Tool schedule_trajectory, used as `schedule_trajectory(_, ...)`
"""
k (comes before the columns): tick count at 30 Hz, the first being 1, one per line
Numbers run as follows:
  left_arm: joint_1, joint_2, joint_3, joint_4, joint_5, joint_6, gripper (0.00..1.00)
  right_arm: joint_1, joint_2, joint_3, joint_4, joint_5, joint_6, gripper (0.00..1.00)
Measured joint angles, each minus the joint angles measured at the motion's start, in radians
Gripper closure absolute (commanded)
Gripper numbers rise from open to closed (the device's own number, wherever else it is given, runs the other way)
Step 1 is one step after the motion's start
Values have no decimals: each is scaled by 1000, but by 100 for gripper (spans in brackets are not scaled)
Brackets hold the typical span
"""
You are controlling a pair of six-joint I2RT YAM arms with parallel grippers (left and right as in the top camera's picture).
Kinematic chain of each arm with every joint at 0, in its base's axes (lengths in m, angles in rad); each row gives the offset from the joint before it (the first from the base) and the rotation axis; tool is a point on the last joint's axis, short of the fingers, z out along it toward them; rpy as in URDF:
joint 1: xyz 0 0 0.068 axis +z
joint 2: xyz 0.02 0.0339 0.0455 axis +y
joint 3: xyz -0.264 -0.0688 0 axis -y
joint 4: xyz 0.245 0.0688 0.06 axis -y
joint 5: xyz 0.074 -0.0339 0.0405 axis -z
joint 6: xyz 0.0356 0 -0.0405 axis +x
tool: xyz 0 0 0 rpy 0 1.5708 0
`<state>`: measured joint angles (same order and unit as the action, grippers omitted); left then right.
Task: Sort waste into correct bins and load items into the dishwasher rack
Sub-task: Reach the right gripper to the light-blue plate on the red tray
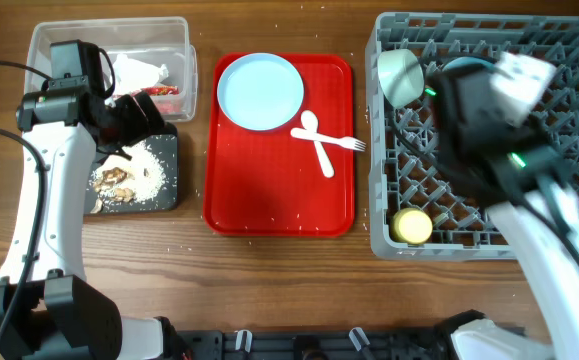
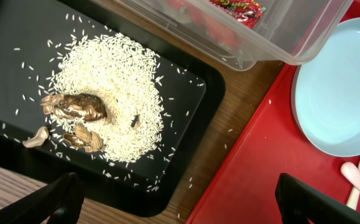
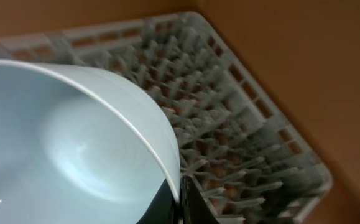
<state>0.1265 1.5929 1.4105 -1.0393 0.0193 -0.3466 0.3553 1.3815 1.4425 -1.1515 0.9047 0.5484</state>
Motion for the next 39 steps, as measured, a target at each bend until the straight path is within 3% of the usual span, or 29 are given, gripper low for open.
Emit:
schedule_trajectory(9,0,0,0,-1,0,0,0,3,399,-15,39,230,-199,96)
schedule_trajectory(22,0,0,0,0,0,0,0,76,437,-15,62,187,-229,94)
schedule_trajectory(24,0,0,0,0,0,0,0,77,437,-15,61,165,-230,86)
schedule_trajectory(26,0,0,0,0,0,0,0,88,437,-15,44,126,-241,71)
schedule_trajectory(28,0,0,0,0,0,0,0,112,436,-15,33,83,-263,50)
schedule_trajectory(32,0,0,0,0,0,0,0,174,436,-15,29,-12,-275,23)
schedule_trajectory(37,0,0,0,0,0,0,0,211,436,8,29,-140,-254,13)
schedule_trajectory(39,0,0,0,0,0,0,0,211,435,62,21,-205,-248,0)
